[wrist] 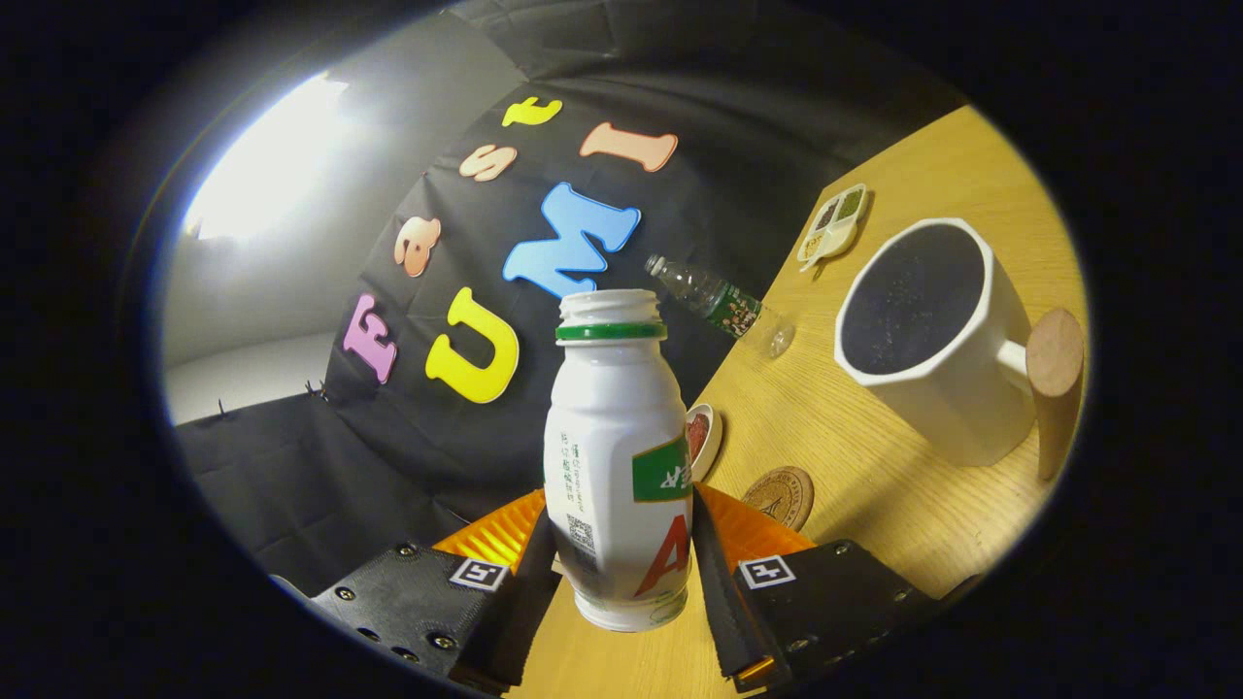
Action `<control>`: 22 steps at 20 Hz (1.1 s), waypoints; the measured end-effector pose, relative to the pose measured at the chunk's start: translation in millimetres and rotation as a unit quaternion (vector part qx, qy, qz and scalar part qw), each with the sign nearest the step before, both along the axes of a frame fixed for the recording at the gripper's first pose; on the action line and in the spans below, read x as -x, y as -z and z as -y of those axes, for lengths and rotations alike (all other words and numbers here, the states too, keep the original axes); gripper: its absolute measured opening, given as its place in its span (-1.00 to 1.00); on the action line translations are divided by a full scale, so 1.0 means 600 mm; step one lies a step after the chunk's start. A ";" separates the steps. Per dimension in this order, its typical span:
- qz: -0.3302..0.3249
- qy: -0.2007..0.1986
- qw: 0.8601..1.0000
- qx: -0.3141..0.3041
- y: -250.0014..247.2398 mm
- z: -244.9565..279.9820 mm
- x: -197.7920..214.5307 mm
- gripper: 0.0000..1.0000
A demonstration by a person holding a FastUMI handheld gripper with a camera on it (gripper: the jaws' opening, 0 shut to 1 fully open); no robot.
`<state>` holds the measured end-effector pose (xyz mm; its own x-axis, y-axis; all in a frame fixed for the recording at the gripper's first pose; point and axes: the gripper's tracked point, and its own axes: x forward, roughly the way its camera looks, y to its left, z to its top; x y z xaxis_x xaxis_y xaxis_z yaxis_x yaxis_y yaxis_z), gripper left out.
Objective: Take the bottle from table, then pour the juice into the cup, finally place the bottle on the coaster
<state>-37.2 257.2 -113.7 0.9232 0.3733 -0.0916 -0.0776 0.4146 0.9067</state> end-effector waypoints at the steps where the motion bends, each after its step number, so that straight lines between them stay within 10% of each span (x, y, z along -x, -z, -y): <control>1: -0.002 0.003 1.000 -0.010 -0.002 0.005 0.001 0.42; 22: -0.031 0.054 0.989 -0.137 -0.018 0.076 0.013 0.39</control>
